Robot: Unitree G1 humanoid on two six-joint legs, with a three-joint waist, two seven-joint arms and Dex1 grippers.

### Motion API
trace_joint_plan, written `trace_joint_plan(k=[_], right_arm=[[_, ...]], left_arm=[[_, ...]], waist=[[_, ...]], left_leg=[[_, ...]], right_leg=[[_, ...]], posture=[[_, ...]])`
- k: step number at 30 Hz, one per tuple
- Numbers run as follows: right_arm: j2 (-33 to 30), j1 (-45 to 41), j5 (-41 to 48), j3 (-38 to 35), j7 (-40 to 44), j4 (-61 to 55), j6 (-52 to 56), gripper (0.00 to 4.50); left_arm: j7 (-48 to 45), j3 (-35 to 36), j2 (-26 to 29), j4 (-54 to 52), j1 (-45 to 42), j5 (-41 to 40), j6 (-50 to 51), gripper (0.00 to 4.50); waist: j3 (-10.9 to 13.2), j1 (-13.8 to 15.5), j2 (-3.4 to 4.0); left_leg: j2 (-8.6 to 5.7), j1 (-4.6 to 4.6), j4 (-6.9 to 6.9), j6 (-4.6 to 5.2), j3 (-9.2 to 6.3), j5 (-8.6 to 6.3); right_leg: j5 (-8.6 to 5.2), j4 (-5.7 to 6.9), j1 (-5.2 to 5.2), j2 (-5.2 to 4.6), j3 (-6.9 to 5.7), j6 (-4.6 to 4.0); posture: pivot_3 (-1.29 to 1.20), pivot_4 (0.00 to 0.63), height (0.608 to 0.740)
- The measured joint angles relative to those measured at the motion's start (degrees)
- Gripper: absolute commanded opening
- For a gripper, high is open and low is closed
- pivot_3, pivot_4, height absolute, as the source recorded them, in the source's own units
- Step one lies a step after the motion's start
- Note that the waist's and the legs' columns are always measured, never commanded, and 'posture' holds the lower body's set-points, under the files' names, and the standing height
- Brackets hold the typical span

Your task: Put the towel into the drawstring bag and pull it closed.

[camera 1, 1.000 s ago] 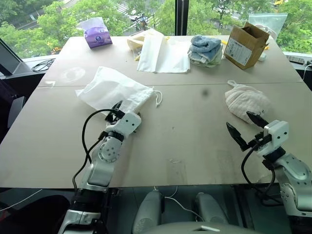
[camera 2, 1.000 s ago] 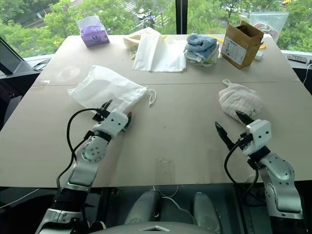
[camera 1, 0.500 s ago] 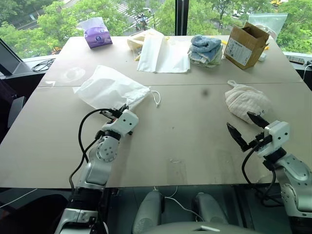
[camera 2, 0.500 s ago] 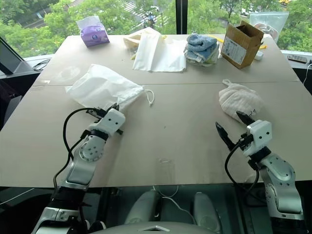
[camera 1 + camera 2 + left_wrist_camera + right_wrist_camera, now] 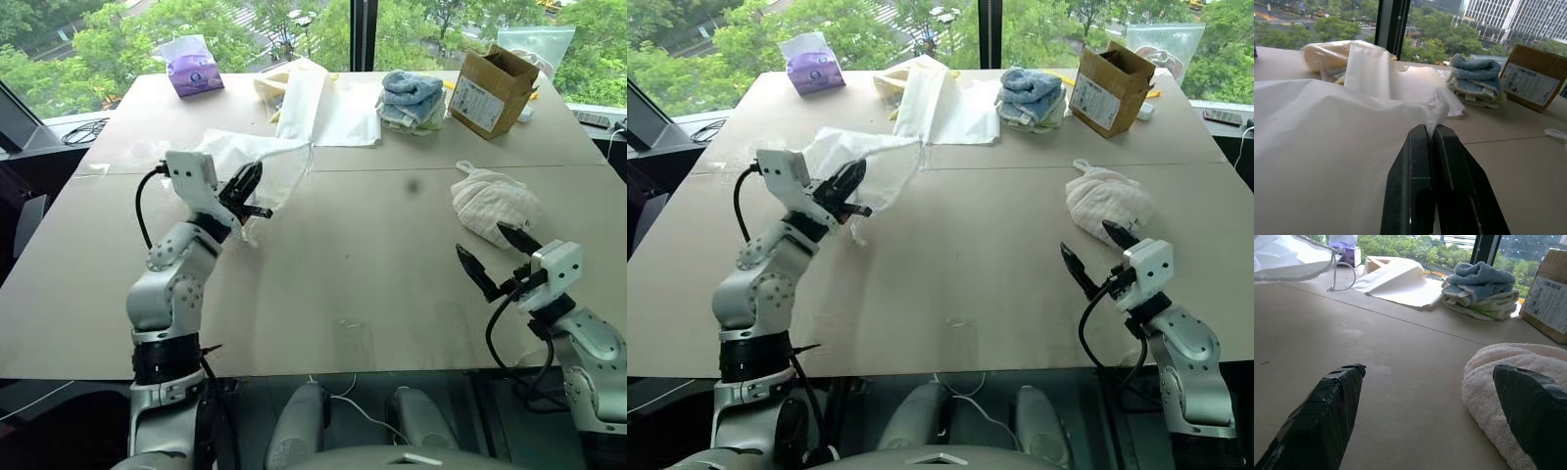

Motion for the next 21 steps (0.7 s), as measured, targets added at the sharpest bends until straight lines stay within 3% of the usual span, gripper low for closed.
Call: trace_joint_plan(k=[12,15,17,21], right_arm=[[1.6,-1.74,-1.16,1.47,-0.05,1.71,-0.49,4.5],[1.67,-2.91,-1.2,1.62,-0.06,2.72,-0.49,4.5],[1.64,-3.61,-1.19,1.51,-0.29,2.87,-0.43,4.5],[1.11,-4.72,-2.87,1.05,-2.27,4.96,-0.3,4.5]], left_arm=[[-1.99,3.58,6.0,-1.32,-8.13,-8.82,6.59,0.11],[-3.03,0.48,10.14,-0.59,-8.15,-3.02,3.13,0.11],[-3.79,-4.62,14.47,1.27,-7.98,6.32,-3.76,0.11],[-2.99,-6.07,14.56,3.34,-8.19,12.43,-9.69,0.11]], waist=[[0.01,0.01,-0.01],[0.01,-0.17,0.0],[0.01,-0.08,0.0],[0.01,0.12,0.0]], left_leg=[[0.0,0.03,0.0,-0.14,-0.01,0.08],[0.0,0.06,-0.03,-0.15,0.02,0.08],[-0.01,0.07,-0.05,-0.15,0.02,0.09],[-0.01,0.05,-0.04,-0.13,0.03,0.08]], right_leg=[[0.0,0.0,0.02,0.02,-0.01,0.0],[0.0,0.0,0.01,0.04,0.03,0.0],[0.0,-0.01,0.01,0.05,0.04,0.0],[0.0,-0.03,0.01,0.02,0.05,0.0]], posture=[[0.0,0.15,0.74],[0.0,0.15,0.74],[0.0,0.15,0.74],[0.0,0.15,0.74]])
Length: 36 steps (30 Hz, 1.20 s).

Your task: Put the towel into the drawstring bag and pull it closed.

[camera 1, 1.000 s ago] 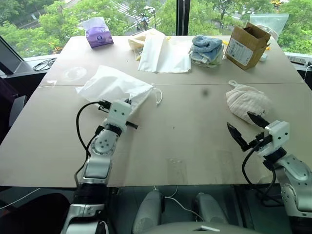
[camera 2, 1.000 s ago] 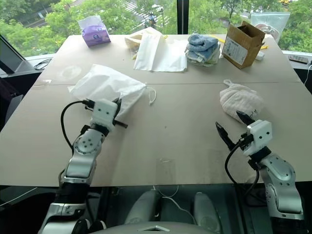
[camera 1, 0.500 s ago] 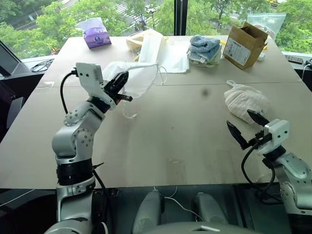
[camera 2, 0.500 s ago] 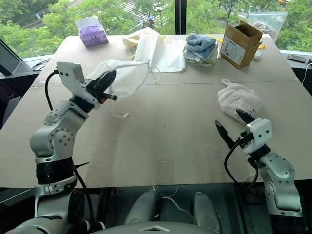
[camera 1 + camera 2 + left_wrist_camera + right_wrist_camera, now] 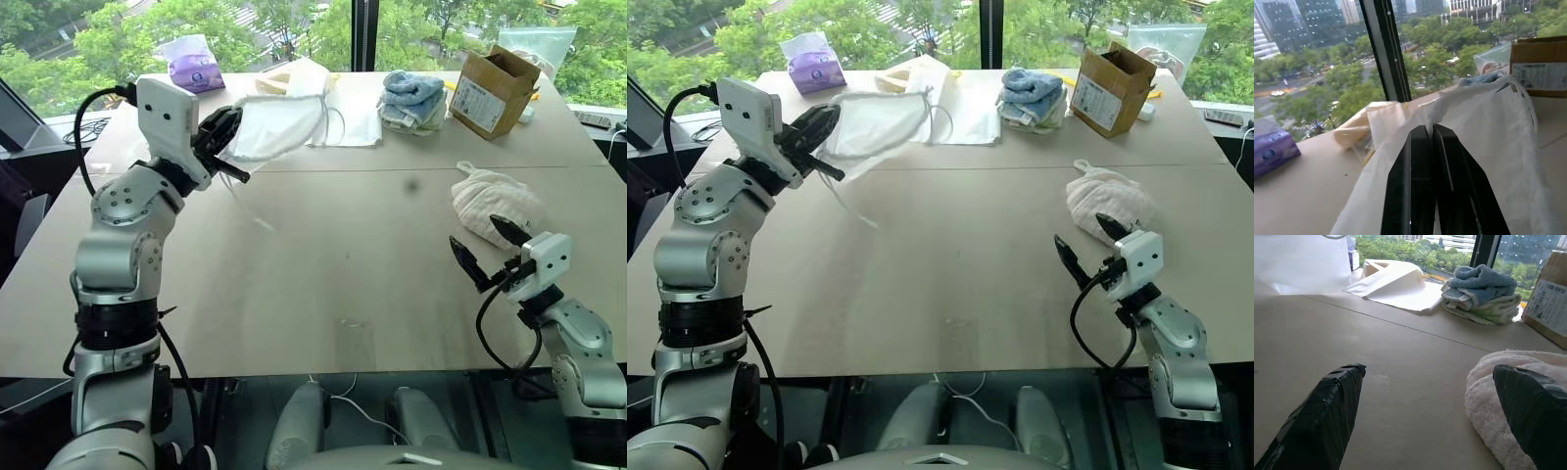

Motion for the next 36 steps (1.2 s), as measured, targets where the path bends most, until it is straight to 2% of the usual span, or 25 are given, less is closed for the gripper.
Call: trace_joint_plan(k=[3,7,9,14,27,32,36], right_arm=[[-4.66,-3.67,-6.03,-0.14,-3.78,4.28,1.87,4.5],[-10.72,-6.02,-11.07,-0.73,-4.35,8.07,2.89,4.5],[-14.19,-10.72,-13.87,0.37,-3.67,13.69,5.03,4.5],[-21.6,-19.51,-14.71,4.24,5.27,21.11,9.27,4.5],[-24.38,-36.25,-16.97,10.34,18.2,38.67,9.25,4.5],[-24.38,-44.44,-13.68,11.22,28.48,43.34,14.89,4.5],[-24.62,-51.23,-11.43,11.04,32.23,47.71,19.09,4.5]], left_arm=[[1.03,0.09,-1.63,0.27,-0.8,1.05,-1.08,0.11],[1.66,0.17,-2.44,0.25,-0.91,1.1,-1.11,0.11],[2.64,0.23,-3.4,0.22,-0.91,1.64,-1.05,0.11],[3.32,0.41,-3.58,0.72,-0.72,2.29,-1.08,0.11],[4.75,0.96,-4.73,0.99,0.81,3.82,-1.23,0.11],[4.81,0.98,-4.91,0.88,0.99,3.95,-1.23,0.11],[4.98,1.15,-4.97,0.5,1.93,4.05,-1.22,0.11]], waist=[[0.0,0.09,0.0],[0.0,0.09,0.0],[0.02,-0.45,-0.02],[0.05,-1.15,-0.05],[0.1,-1.41,-0.14],[0.13,-1.43,-0.15],[0.14,-1.37,-0.16]], left_leg=[[-0.03,-0.02,0.03,0.02,0.03,-0.01],[-0.03,-0.03,0.0,0.02,0.03,-0.01],[0.01,-0.12,-0.06,0.0,0.16,0.0],[-0.01,-0.14,-0.02,0.03,0.15,-0.01],[0.01,-0.18,0.0,0.0,0.13,0.0],[0.01,-0.23,-0.03,0.0,0.15,0.0],[0.0,-0.24,-0.04,0.0,0.13,0.0]], right_leg=[[0.0,0.01,-0.03,-0.02,0.01,0.0],[0.0,0.01,-0.03,-0.02,0.0,0.0],[0.0,0.04,-0.2,0.0,0.12,0.0],[0.01,0.02,-0.18,-0.03,0.1,0.01],[0.01,0.02,-0.21,-0.04,0.07,0.01],[0.01,0.0,-0.25,-0.06,0.09,0.01],[0.01,-0.01,-0.27,-0.08,0.06,0.01]], posture=[[0.0,0.15,0.74],[0.0,0.15,0.74],[0.0,0.15,0.74],[0.0,0.15,0.74],[0.0,0.15,0.74],[0.0,0.15,0.74],[0.0,0.15,0.74]])
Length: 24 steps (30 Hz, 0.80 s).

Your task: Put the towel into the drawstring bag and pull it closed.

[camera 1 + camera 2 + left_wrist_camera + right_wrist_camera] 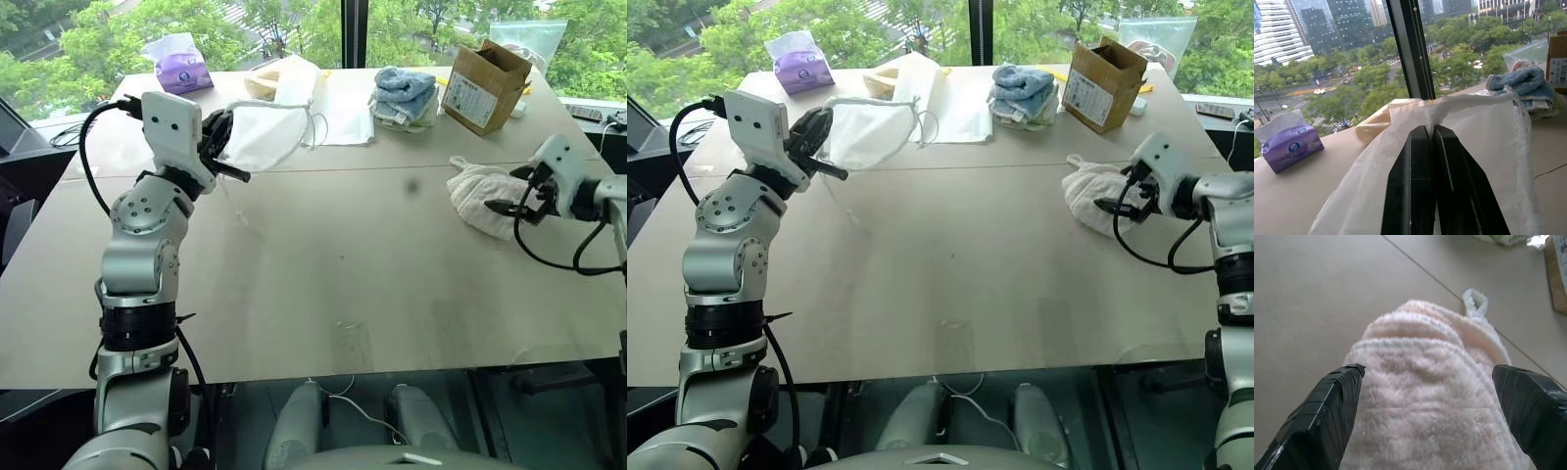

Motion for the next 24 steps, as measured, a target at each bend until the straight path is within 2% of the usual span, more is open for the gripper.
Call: trace_joint_plan(k=[7,10,13,15,24], right_arm=[[0.89,-12.14,-2.53,0.31,-0.8,18.74,-0.85,4.5],[3.0,-12.72,-4.08,0.44,-2.34,26.14,-2.58,4.5],[4.9,-12.82,-4.9,0.34,-2.02,31.76,-2.64,4.5],[5.71,-12.83,-4.91,0.06,-1.53,33.77,-2.53,4.5],[6.69,-12.36,-9.24,1.3,-3.4,35.57,-8.08,4.5]], left_arm=[[0.52,0.3,-0.24,-0.27,0.39,0.29,0.01,0.11],[0.57,0.3,-0.25,-0.24,0.38,0.4,-0.01,0.11],[0.58,0.2,-0.26,-0.25,0.37,0.71,-0.04,0.11],[0.58,0.14,-0.29,-0.25,0.36,0.87,-0.04,0.11],[0.61,0.22,0.12,-0.25,0.31,1.57,0.02,0.11]], waist=[[0.03,0.02,-0.04],[0.04,-0.03,-0.05],[0.04,-0.1,-0.04],[0.03,-0.14,-0.04],[-0.01,-0.14,-0.09]], left_leg=[[-0.01,-0.02,-0.04,0.0,0.01,0.0],[-0.01,-0.13,-0.04,-0.01,0.06,0.01],[0.0,-0.65,0.13,-0.02,0.12,0.02],[0.0,-0.9,0.18,-0.03,0.16,0.02],[0.01,-0.89,0.17,-0.03,0.35,0.02]], right_leg=[[0.0,-0.02,-0.03,-0.01,-0.01,-0.01],[0.0,0.0,-0.15,-0.02,0.02,-0.01],[0.01,0.11,-0.68,0.01,-0.02,-0.01],[0.02,0.18,-0.96,0.0,0.03,-0.01],[0.02,0.18,-0.96,0.0,0.01,-0.01]], posture=[[0.0,0.15,0.74],[0.0,0.15,0.74],[0.0,0.15,0.74],[0.0,0.15,0.74],[0.0,0.15,0.74]])
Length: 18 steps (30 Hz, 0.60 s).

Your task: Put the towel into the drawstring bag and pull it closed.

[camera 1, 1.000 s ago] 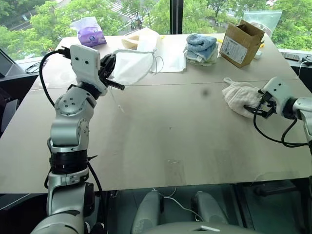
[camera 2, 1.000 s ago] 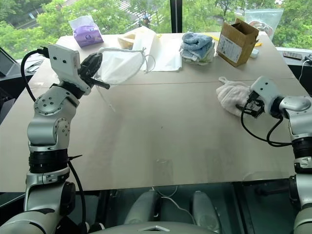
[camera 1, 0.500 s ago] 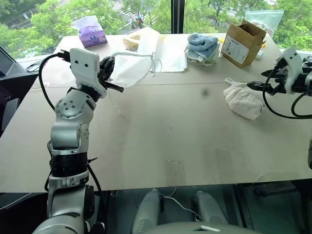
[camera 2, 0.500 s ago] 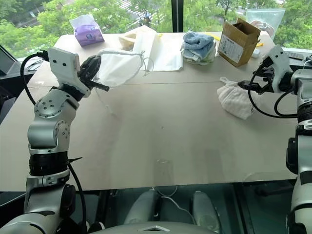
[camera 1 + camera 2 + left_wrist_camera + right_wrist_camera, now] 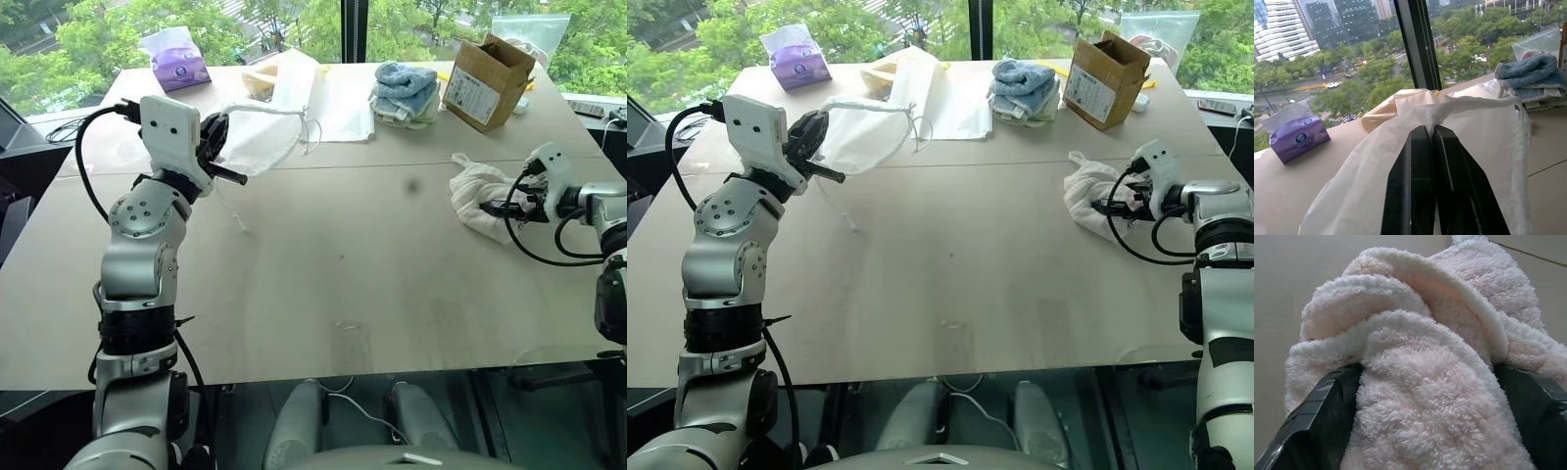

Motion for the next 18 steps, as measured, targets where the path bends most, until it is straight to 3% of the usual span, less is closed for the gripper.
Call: trace_joint_plan(k=[2,5,10,13,14,18], right_arm=[[0.65,0.07,-0.97,0.19,-1.79,0.02,-0.92,4.5],[1.3,0.06,-1.43,0.18,-4.01,0.21,-0.65,3.74],[1.83,-0.45,-1.95,0.16,-5.06,0.42,3.26,1.46],[1.73,-0.65,-1.95,0.08,-3.86,0.28,4.87,0.75],[1.35,-0.67,-1.92,-0.01,-2.26,-0.02,5.95,0.16],[0.79,-0.71,-1.79,-0.3,0.51,-0.55,7.2,0.03]], left_arm=[[0.13,0.0,0.0,-0.02,0.0,0.02,0.09,0.11],[0.26,-0.01,0.0,-0.04,0.0,0.08,0.18,0.0],[0.26,-0.01,0.03,-0.24,0.0,0.41,0.23,0.0],[0.27,-0.02,0.02,-0.27,-0.01,0.44,0.23,0.0],[0.27,-0.05,0.01,-0.27,-0.07,0.47,0.23,0.0],[0.28,-0.1,-0.1,-0.25,-0.57,0.51,0.23,0.0]], waist=[[-0.03,-0.01,-0.06],[-0.08,0.0,-0.13],[-0.2,0.15,-0.33],[-0.24,0.25,-0.39],[-0.24,0.25,-0.39],[-0.24,0.24,-0.39]], left_leg=[[0.0,0.04,0.05,0.0,0.0,0.0],[0.01,0.15,0.11,0.0,-0.03,0.0],[0.0,0.35,0.22,0.01,-0.14,0.0],[-0.01,0.33,0.26,0.01,-0.26,0.0],[-0.01,0.3,0.26,0.01,-0.36,0.0],[-0.01,0.22,0.2,0.0,-0.39,0.0]], right_leg=[[0.0,0.02,0.05,0.0,0.0,0.0],[0.01,0.02,0.21,0.01,-0.02,0.0],[0.02,0.01,0.52,0.02,-0.12,0.02],[0.03,0.0,0.55,0.02,-0.16,0.03],[0.03,0.0,0.53,0.02,-0.2,0.03],[0.03,-0.03,0.48,0.03,-0.3,0.03]], posture=[[0.0,0.15,0.74],[0.0,0.15,0.74],[0.0,0.15,0.74],[0.0,0.15,0.74],[0.0,0.15,0.74],[0.0,0.15,0.74]])
